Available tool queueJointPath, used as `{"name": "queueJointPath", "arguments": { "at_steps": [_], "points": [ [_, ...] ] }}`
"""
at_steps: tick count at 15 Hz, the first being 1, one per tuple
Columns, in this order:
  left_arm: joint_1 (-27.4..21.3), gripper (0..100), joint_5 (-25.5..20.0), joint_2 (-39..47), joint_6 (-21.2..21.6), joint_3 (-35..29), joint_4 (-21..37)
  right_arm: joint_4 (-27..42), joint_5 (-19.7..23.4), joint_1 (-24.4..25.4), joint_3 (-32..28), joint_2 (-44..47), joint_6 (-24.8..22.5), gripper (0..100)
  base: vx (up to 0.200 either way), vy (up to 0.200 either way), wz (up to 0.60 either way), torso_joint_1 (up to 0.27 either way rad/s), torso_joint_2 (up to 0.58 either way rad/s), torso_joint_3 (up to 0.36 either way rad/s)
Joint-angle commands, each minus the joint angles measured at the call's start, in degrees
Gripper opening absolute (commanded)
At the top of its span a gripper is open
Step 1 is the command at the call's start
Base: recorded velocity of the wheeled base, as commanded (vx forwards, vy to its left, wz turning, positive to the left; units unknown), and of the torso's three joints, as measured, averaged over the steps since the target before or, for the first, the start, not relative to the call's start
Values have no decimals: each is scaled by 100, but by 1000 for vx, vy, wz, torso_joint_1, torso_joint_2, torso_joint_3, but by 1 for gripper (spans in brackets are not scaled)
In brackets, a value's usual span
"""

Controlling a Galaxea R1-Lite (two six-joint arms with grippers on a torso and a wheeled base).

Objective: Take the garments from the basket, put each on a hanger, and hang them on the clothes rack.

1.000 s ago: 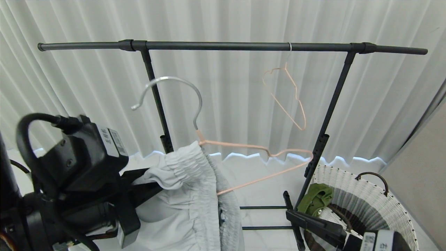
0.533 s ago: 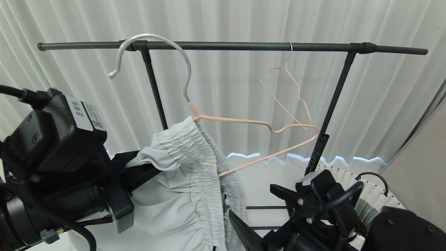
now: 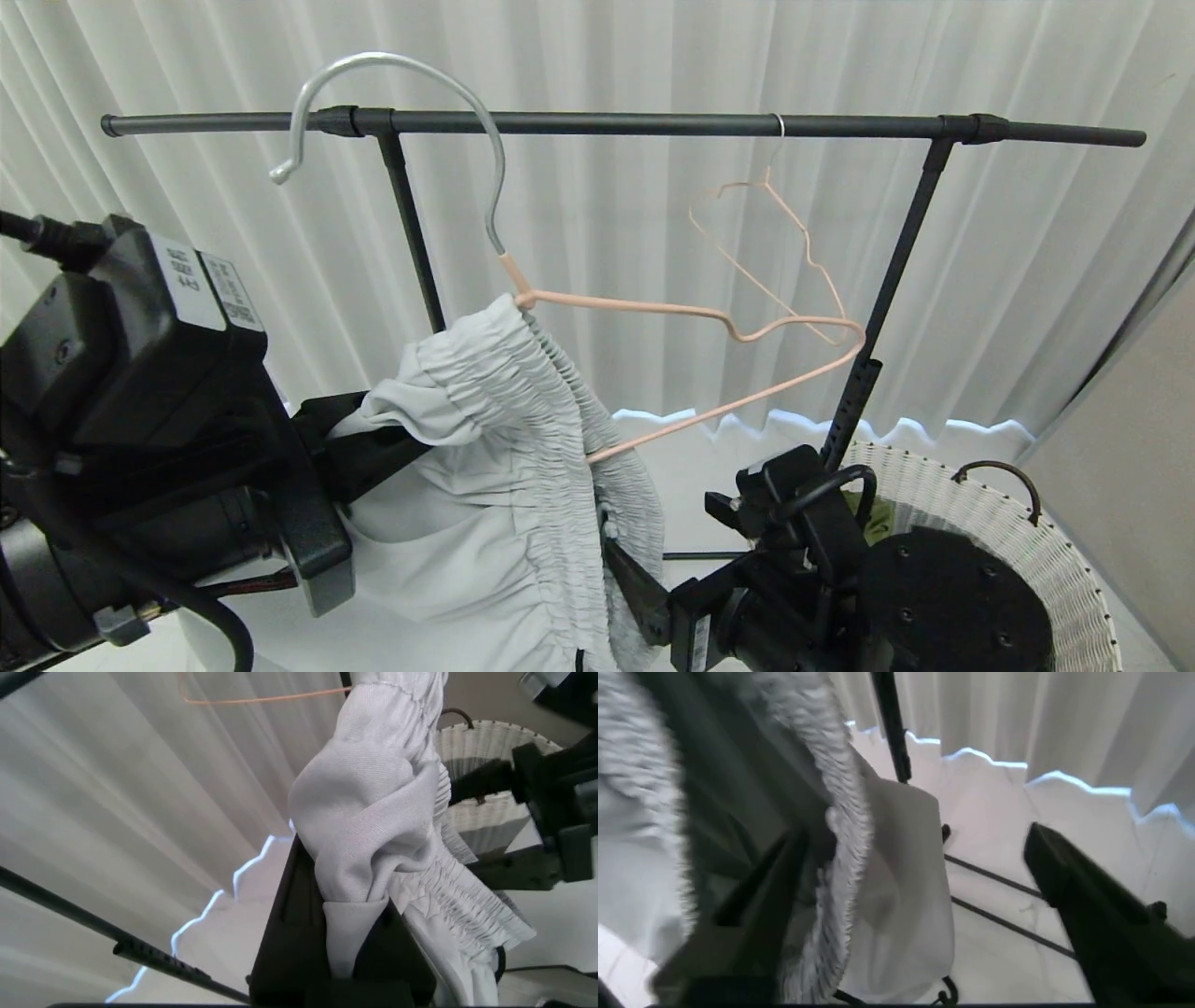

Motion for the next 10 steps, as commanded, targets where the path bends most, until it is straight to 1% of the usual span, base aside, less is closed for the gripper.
{"name": "queueJointPath", "arguments": {
  "at_steps": [1, 4, 8, 10],
  "points": [
    [-3, 0, 0, 10, -1, -10, -10, -2, 1, -68, 13, 72, 3, 0, 0, 0, 0, 0, 0, 0],
    [6, 0, 9, 1, -1, 25, -10, -2, -26, -349, 22, 46, -23, 0, 0, 0, 0, 0, 0, 0],
    [32, 0, 53, -8, 69, 245, -10, -11, -96, -964, 241, -112, -146, 0, 0, 0, 0, 0, 0, 0],
    [32, 0, 194, -25, 69, 385, -10, -20, -113, -1272, 277, -147, -216, 0, 0, 0, 0, 0, 0, 0]
  ]
}}
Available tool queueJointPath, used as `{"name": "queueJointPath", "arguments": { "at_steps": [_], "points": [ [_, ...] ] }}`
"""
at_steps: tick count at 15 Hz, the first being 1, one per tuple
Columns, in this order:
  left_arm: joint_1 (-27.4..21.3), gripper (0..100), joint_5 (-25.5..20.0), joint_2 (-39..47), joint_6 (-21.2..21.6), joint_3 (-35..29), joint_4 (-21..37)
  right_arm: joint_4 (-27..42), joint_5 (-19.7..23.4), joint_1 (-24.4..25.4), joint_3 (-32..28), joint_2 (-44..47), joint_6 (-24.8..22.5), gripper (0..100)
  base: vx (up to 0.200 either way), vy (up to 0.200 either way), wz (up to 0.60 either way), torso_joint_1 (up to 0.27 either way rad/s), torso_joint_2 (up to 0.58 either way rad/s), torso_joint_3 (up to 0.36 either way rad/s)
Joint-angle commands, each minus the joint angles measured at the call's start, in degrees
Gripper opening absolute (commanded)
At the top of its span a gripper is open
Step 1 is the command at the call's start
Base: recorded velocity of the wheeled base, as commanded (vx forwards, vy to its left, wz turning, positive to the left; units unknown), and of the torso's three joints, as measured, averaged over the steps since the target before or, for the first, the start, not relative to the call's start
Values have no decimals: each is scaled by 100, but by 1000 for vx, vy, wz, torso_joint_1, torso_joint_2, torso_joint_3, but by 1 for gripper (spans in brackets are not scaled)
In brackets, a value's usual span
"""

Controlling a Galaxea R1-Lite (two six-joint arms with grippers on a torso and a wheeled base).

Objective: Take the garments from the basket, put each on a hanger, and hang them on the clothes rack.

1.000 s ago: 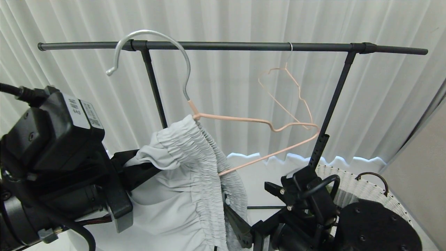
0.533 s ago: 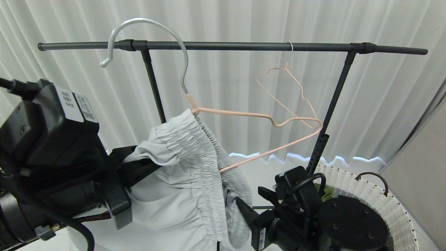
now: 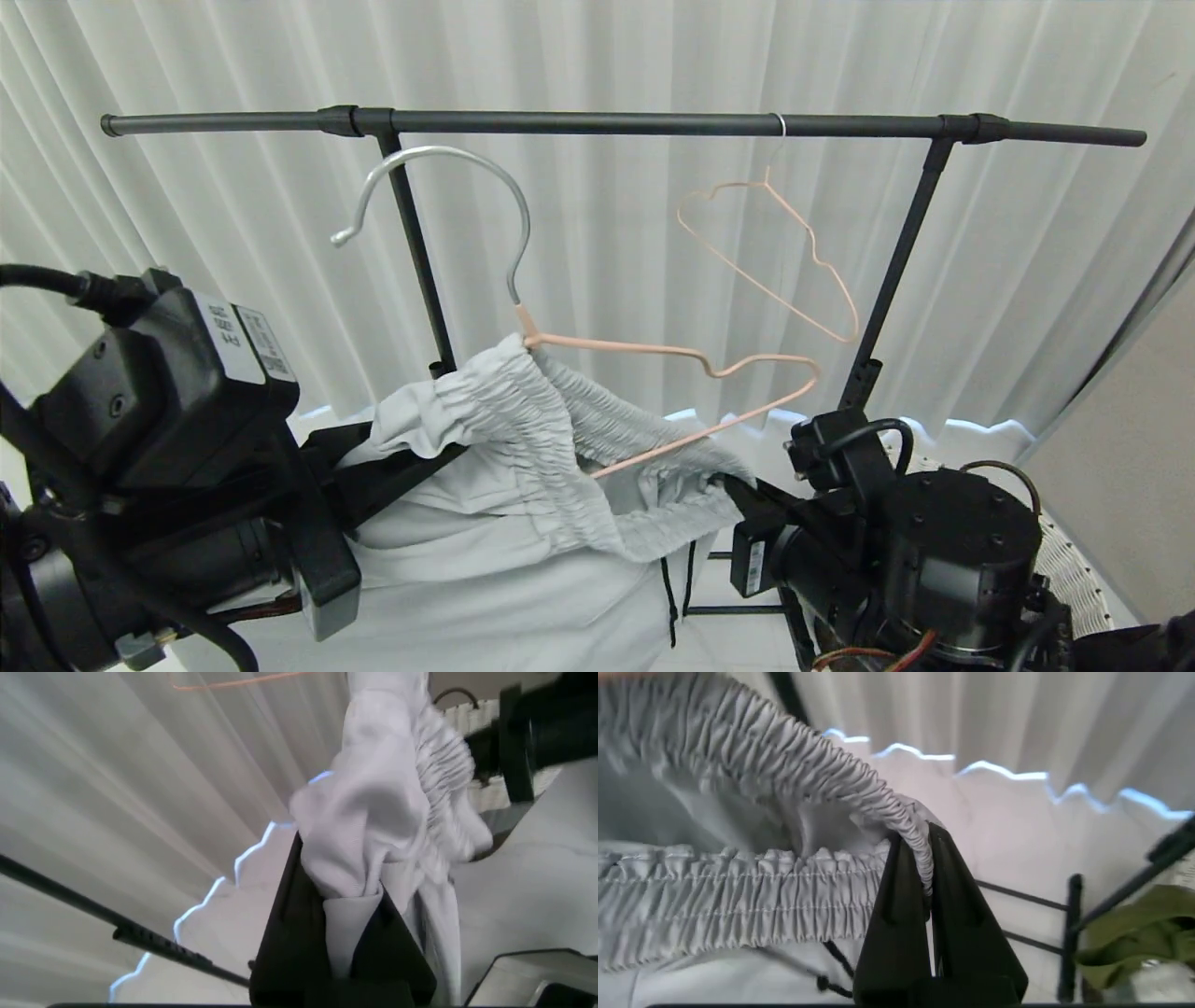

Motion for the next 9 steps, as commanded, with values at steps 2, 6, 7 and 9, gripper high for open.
{"name": "queueJointPath", "arguments": {
  "at_steps": [2, 6, 7, 9],
  "points": [
    [-1, 0, 156, -27, 10, 160, 1, -9, -16, -487, 25, -117, -79, 0, 0, 0, 0, 0, 0, 0],
    [-1, 0, 262, -141, 142, 336, 1, -27, -16, -935, 17, -126, -150, 0, 0, 0, 0, 0, 0, 0],
    [-1, 0, 288, -176, 229, 397, 10, -27, -16, -1023, 17, -126, -159, 0, 0, 0, 0, 0, 0, 0],
    [-1, 0, 323, -194, 291, 450, 10, -35, -16, -1067, 17, -126, -167, 0, 0, 0, 0, 0, 0, 0]
  ]
}}
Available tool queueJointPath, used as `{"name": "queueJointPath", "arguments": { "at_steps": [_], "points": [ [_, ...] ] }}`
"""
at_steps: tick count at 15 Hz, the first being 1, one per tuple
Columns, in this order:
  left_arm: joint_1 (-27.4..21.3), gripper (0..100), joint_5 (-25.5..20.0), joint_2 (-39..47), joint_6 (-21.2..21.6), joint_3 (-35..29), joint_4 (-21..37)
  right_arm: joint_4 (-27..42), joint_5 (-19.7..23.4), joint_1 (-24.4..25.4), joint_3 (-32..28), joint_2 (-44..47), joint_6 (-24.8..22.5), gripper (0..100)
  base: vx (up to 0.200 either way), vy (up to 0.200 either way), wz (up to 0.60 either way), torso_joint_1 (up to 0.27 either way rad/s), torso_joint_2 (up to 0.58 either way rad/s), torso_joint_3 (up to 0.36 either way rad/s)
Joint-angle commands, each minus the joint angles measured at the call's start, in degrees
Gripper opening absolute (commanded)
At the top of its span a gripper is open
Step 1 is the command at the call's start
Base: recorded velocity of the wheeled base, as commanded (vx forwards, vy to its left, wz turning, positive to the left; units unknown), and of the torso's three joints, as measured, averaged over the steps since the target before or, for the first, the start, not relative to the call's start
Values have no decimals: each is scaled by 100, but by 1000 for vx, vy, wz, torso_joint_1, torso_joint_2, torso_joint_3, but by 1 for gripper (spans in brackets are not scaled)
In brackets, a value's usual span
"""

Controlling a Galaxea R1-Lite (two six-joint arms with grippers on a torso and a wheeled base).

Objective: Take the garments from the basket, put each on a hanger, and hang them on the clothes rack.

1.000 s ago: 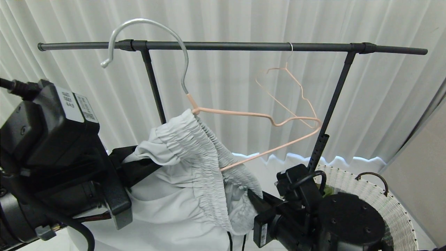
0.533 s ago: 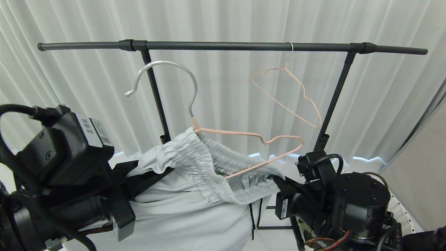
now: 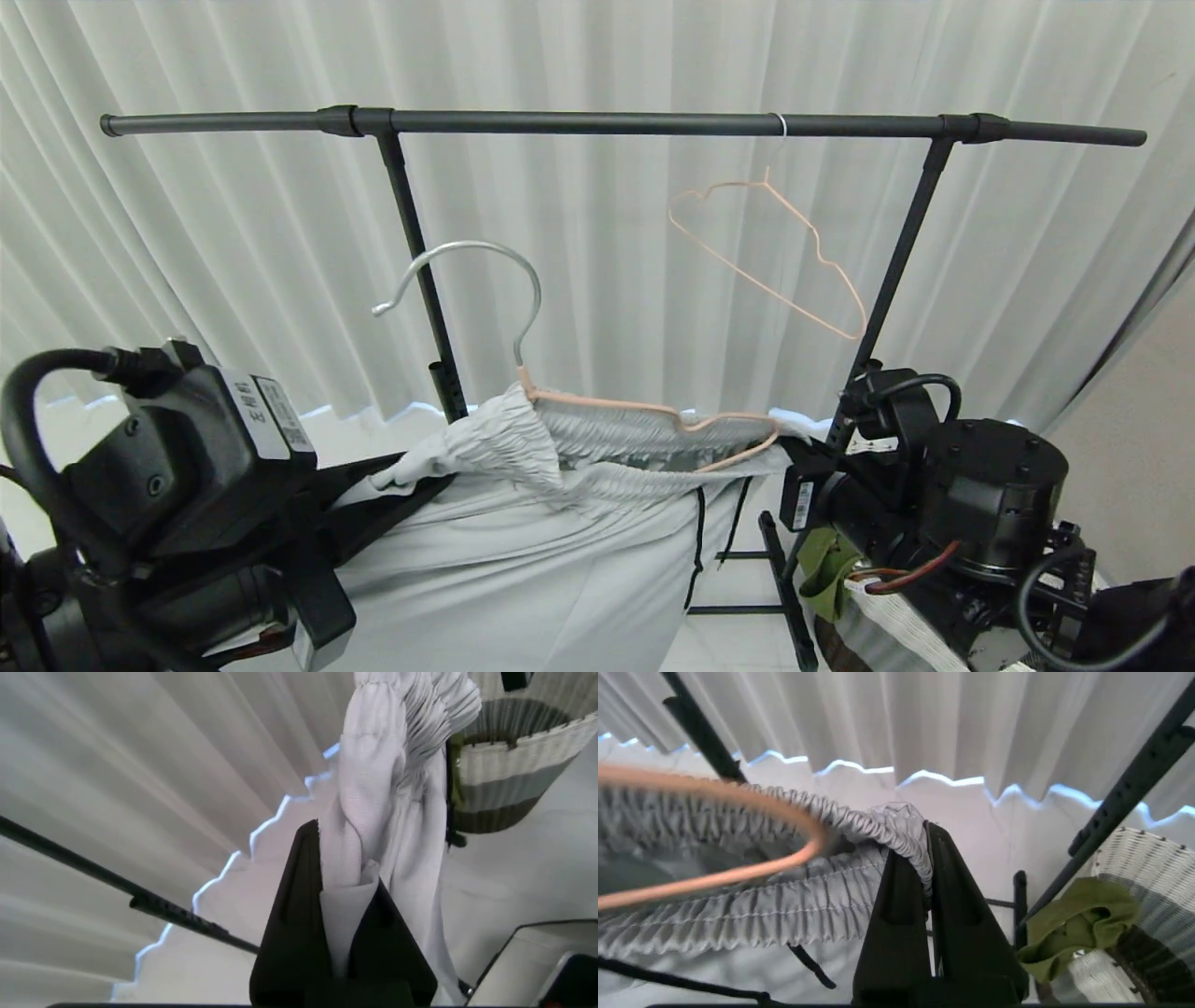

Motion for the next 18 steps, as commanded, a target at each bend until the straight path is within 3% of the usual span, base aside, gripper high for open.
{"name": "queueJointPath", "arguments": {
  "at_steps": [1, 3, 12, 14, 16, 17, 18],
  "points": [
    [-1, 0, 220, -54, 34, 140, 6, 0, -16, -101, 5, -10, -42, 0, 0, 0, 0, 0, 0, 0],
    [-1, 0, 502, -45, 254, 289, 15, 0, -16, -101, -4, -19, -51, 0, 0, 0, 0, 0, 0, 0],
    [-10, 0, 537, 166, 649, 1212, 50, -9, -16, -109, -4, -10, -394, 0, 0, 0, 0, 0, 0, 0],
    [-10, 0, 1038, 535, 438, 1124, 15, -9, 19, -30, 49, -54, -895, 0, 0, 0, 0, 0, 0, 0],
    [-36, 0, 1460, 755, -239, 843, 15, -9, 142, 242, 84, -98, -1229, 0, 0, 0, 0, 0, 0, 0],
    [-36, 0, 1521, 807, -344, 790, 15, -9, 186, 330, 75, -107, -1264, 0, 0, 0, 0, 0, 0, 0],
    [-36, 0, 1697, 895, -625, 658, 15, -9, 309, 690, 57, -142, -1431, 0, 0, 0, 0, 0, 0, 0]
  ]
}}
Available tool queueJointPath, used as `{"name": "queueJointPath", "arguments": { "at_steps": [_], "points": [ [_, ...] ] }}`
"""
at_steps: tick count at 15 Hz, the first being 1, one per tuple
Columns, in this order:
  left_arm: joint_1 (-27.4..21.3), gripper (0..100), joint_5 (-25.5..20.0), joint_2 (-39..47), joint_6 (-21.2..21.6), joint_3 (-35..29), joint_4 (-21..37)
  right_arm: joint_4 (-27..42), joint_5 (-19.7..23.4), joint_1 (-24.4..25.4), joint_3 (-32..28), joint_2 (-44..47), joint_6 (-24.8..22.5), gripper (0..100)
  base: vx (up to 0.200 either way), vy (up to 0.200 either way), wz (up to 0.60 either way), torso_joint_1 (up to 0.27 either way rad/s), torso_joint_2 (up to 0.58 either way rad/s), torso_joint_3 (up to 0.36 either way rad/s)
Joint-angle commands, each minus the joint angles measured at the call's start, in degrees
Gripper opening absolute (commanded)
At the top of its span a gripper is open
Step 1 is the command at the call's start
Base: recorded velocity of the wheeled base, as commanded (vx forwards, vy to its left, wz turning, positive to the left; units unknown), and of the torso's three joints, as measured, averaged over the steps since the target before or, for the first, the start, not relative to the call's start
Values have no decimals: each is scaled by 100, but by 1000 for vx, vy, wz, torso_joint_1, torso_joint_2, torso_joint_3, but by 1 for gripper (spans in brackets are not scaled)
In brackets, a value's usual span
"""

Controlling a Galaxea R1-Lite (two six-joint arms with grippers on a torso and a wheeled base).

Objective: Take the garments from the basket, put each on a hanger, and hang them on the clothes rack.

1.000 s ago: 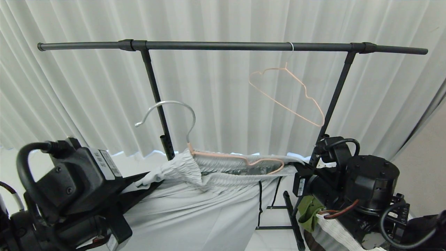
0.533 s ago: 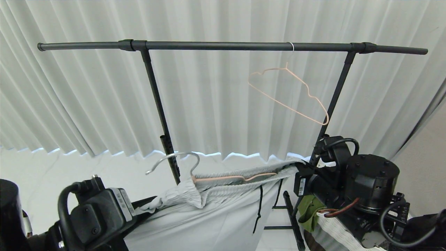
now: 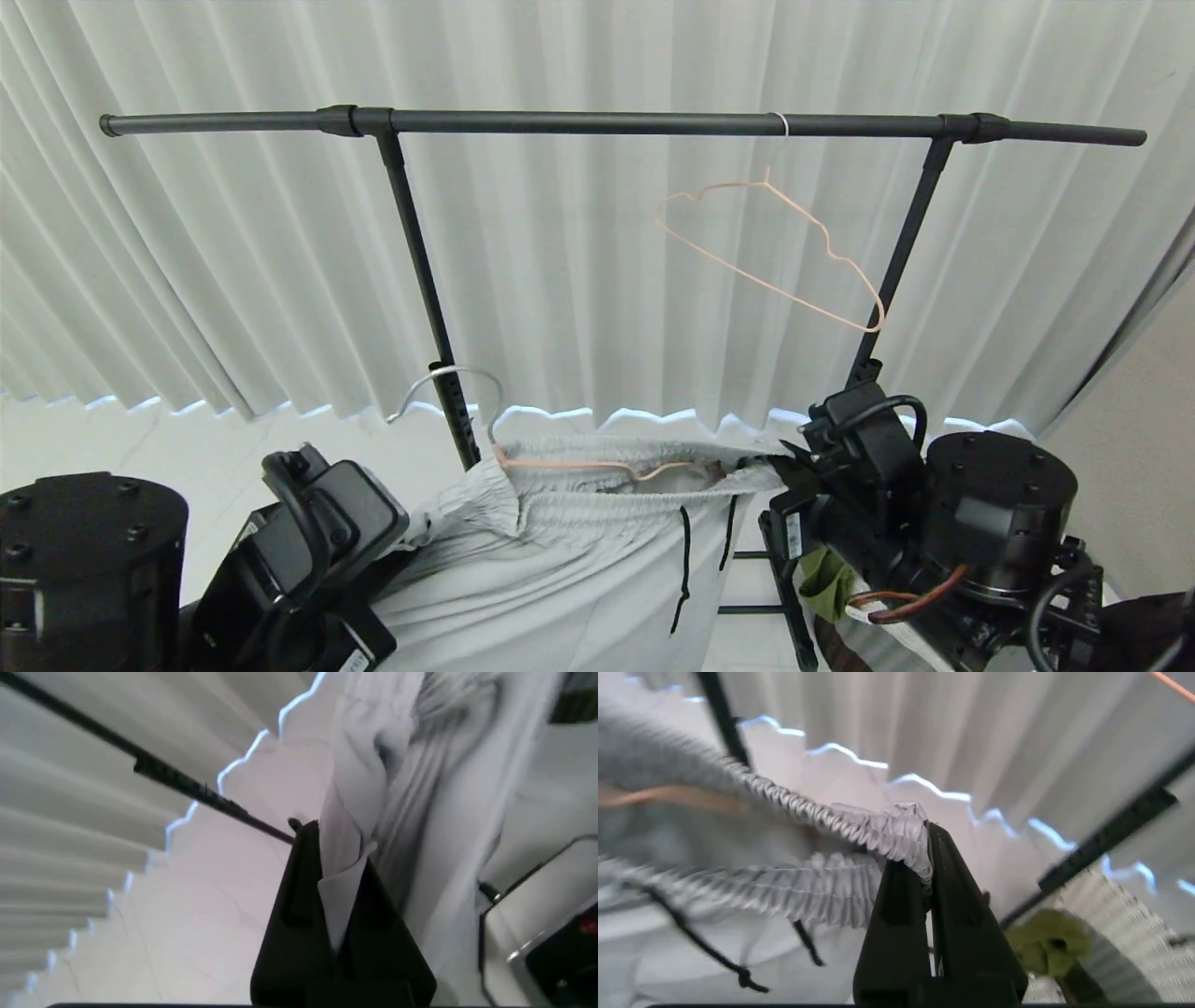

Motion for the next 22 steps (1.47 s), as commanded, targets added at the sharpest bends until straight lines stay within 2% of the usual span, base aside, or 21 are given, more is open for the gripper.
{"name": "queueJointPath", "arguments": {
  "at_steps": [1, 4, 7, 11, 14, 15, 18, 22],
  "points": [
    [-18, 0, 45, 240, -106, -157, -10, 0, 115, 494, -21, -59, -197, 0, 0, 0, 0, 0, 0, 0],
    [-62, 0, 54, 240, -317, -280, -18, 0, 141, 1285, -30, 20, -417, 0, 0, 0, 0, 0, 0, 0],
    [-361, 0, 80, 231, -651, -456, -27, 0, 124, 1707, -82, 293, -417, 0, 0, 0, 0, 0, 0, 0],
    [-387, 0, 124, 222, -695, -597, -80, 0, 106, 1812, -284, 495, -417, 0, 0, 0, 0, 0, 0, 0],
    [-378, 0, 282, 249, -686, -588, -379, 0, 62, 1812, -126, 389, -390, 0, 0, 0, 0, 0, 0, 0],
    [-387, 0, 282, 249, -686, -579, -467, 0, 62, 1821, -47, 363, -382, 100, 0, 0, 0, 0, 0, 0],
    [-405, 0, 273, 196, -686, -570, -546, 0, 62, 1839, 6, 319, -382, 100, 0, 0, 0, 0, 0, 0],
    [-888, 0, 27, 55, -633, -298, -985, 0, 141, 1760, 392, -15, -382, 100, 0, 0, 0, 0, 0, 0]
  ]
}}
